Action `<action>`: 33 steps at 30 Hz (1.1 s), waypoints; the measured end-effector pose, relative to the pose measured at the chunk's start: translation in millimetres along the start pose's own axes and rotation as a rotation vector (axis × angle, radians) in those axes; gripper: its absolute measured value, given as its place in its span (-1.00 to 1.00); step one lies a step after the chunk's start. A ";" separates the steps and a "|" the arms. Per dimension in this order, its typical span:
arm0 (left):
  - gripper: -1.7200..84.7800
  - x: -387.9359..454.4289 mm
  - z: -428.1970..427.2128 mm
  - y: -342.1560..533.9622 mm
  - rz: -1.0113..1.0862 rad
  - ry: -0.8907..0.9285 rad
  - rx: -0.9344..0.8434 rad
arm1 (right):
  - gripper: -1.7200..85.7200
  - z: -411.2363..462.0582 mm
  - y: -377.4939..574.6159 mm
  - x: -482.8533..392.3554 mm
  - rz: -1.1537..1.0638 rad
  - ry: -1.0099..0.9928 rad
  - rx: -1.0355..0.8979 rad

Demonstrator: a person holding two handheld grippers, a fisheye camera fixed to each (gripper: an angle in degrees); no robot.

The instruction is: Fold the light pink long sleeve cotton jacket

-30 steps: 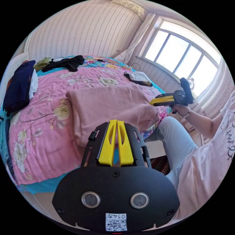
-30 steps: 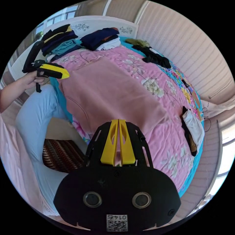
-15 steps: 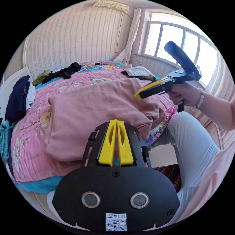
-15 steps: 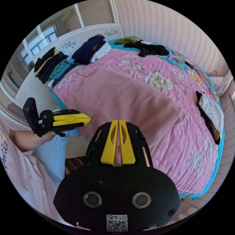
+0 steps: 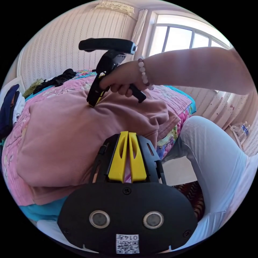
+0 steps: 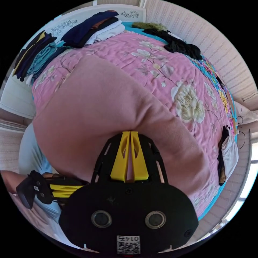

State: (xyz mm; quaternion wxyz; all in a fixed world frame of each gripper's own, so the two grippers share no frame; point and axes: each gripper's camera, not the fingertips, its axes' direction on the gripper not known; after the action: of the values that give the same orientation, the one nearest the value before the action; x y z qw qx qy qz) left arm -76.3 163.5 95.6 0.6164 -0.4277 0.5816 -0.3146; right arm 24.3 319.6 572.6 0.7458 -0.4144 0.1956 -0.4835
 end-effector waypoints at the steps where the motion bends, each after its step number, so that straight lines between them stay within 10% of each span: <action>1: -0.98 -0.3 0.8 1.8 -0.006 0.023 -0.011 | -0.97 -3.2 -3.5 1.9 -0.048 0.000 -0.030; 15: -0.98 45.4 10.1 39.2 0.101 -0.072 -0.021 | -0.97 33.8 -22.6 67.9 0.057 -0.160 -0.094; 22: -0.94 60.7 -11.2 39.3 0.097 -0.007 0.094 | -0.93 -16.4 138.4 122.1 0.328 -0.261 0.188; 26: -0.47 89.9 9.4 26.9 0.132 0.083 0.053 | -0.73 4.9 258.0 139.6 0.662 -0.276 0.238; 33: -0.43 137.6 40.5 15.2 0.261 0.086 -0.057 | -0.80 62.6 330.8 163.2 0.790 -0.487 0.106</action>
State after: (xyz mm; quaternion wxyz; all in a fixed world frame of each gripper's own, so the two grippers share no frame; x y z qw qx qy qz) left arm -20.8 54.9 18.7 0.6139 -0.3521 0.6669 -0.2332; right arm 326.9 264.7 359.7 0.9172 -0.3709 0.1326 -0.0603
